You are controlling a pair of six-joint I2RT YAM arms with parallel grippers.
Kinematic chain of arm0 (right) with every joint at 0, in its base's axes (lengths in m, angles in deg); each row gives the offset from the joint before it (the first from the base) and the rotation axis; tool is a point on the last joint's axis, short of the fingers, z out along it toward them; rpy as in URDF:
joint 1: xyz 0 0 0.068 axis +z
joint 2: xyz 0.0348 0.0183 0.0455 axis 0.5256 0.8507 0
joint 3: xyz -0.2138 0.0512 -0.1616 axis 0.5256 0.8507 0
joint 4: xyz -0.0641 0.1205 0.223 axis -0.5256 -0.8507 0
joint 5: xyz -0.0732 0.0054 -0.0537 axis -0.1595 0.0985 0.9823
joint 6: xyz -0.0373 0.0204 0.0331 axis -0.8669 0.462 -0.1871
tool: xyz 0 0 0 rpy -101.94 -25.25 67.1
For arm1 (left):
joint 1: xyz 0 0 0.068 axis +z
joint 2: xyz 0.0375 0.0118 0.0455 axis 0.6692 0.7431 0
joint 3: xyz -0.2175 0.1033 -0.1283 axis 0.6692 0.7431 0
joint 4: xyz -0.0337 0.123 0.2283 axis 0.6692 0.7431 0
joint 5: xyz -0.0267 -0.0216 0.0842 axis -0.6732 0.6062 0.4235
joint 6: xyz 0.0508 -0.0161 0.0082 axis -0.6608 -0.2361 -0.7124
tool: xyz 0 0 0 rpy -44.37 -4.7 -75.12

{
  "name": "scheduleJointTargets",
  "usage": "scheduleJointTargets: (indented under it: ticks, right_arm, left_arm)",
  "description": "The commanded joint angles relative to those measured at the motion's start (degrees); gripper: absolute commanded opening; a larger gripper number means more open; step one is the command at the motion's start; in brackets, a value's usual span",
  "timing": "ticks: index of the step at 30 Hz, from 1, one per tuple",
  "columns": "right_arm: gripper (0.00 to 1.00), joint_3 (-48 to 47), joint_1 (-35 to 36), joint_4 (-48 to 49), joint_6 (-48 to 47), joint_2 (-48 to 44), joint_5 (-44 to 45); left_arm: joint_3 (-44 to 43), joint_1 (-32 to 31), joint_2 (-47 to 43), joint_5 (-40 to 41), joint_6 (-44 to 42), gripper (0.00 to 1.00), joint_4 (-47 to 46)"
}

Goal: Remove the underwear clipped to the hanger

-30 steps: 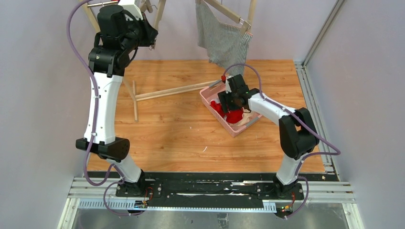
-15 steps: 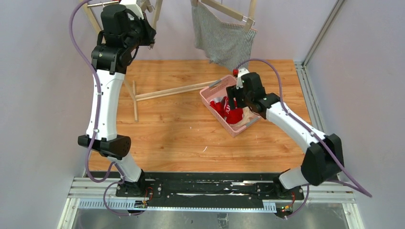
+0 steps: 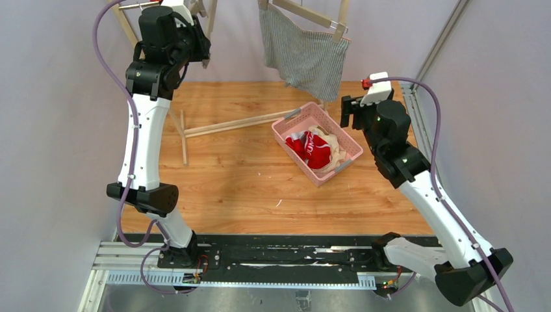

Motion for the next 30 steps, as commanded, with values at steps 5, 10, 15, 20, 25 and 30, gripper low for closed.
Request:
scheduleJointTargets:
  ticks: [5, 10, 15, 20, 25, 30]
  right_arm:
    - [0.78, -6.8, -9.8, 2.0, -1.9, 8.3, -5.5]
    - [0.79, -10.3, -13.1, 3.4, -1.2, 11.6, -12.5]
    - [0.79, -12.9, -15.4, 5.7, -0.4, 13.8, -18.4]
    - [0.79, -16.5, -16.1, 6.4, -0.1, 16.9, -23.7]
    - [0.79, -17.7, -16.7, 9.7, 0.8, 19.2, -29.2]
    - [0.80, -19.1, -16.8, 13.1, 2.2, 21.9, -33.1]
  left_arm:
    - [2.6, 0.4, -2.1, 0.7, 0.1, 0.39, -5.0]
    - [3.9, 0.4, -4.2, 1.3, -0.9, 0.45, -6.2]
    - [4.5, 0.4, -5.4, 1.3, -1.3, 0.46, -5.6]
    - [9.3, 0.4, -9.4, 0.1, -0.9, 0.49, -6.4]
    - [15.3, 0.4, -15.7, -0.9, -0.9, 0.50, -8.0]
    - [18.8, 0.4, -20.4, -3.0, -0.9, 0.48, -8.1]
